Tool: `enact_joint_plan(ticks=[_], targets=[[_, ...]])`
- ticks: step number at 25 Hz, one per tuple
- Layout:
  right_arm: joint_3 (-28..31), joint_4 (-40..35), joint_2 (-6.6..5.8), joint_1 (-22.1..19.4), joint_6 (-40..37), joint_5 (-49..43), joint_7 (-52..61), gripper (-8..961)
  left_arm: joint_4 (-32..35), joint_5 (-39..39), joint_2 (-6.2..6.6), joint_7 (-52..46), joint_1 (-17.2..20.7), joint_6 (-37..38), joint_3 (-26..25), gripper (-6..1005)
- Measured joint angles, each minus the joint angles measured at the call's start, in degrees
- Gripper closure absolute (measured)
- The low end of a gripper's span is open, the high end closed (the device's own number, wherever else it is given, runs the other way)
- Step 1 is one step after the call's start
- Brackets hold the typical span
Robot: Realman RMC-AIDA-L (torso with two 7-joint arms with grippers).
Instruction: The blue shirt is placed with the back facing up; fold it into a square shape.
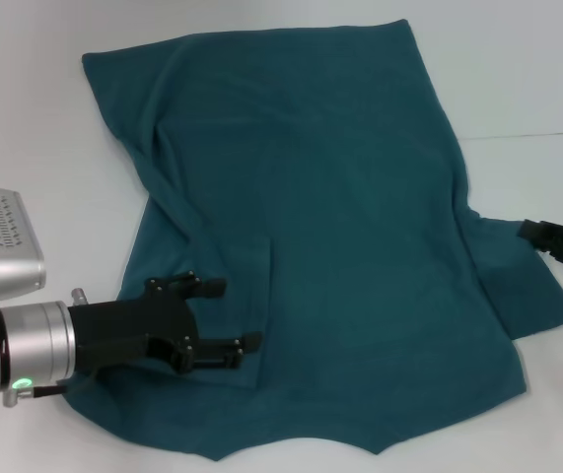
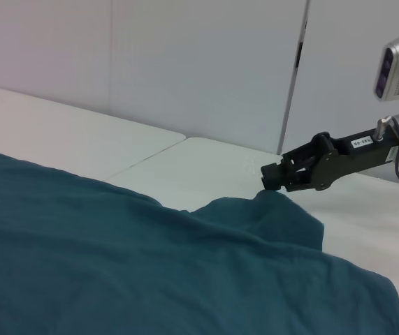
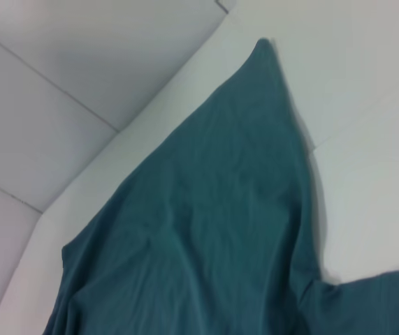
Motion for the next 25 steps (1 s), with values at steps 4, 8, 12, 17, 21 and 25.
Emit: enact_joint_plan(ticks=[4, 8, 12, 17, 21, 25], targets=[[0.00, 0.00, 0.21, -0.33, -0.04, 0.33, -0.49, 560, 0.05, 0.00, 0.00, -0.02, 0.12, 0.03, -0.05, 92], [0.00, 0.04, 0.59, -0.36, 0.21, 0.35, -0.74, 684, 0.05, 0.00, 0.00, -0.02, 0.09, 0.09, 0.01, 93], [0.00, 0.10, 0.62, -0.41, 0.21, 0.35, -0.74, 845, 0.05, 0.00, 0.00, -0.04, 0.08, 0.14, 0.08, 93], [0.52, 0.16, 0.62, -0.69, 0.20, 0.35, -0.80, 954, 0.05, 0.00, 0.00, -0.09, 0.04, 0.14, 0.13, 92], [2.24, 0.16, 0.54, -0.79, 0.06, 0.35, -1.27, 953, 0.05, 0.00, 0.00, -0.14, 0.03, 0.14, 0.20, 93], [3.01, 0.02, -0.05, -0.77, -0.25, 0.36, -1.29, 954, 0.05, 0.00, 0.00, -0.19, 0.06, 0.20, 0.19, 94]])
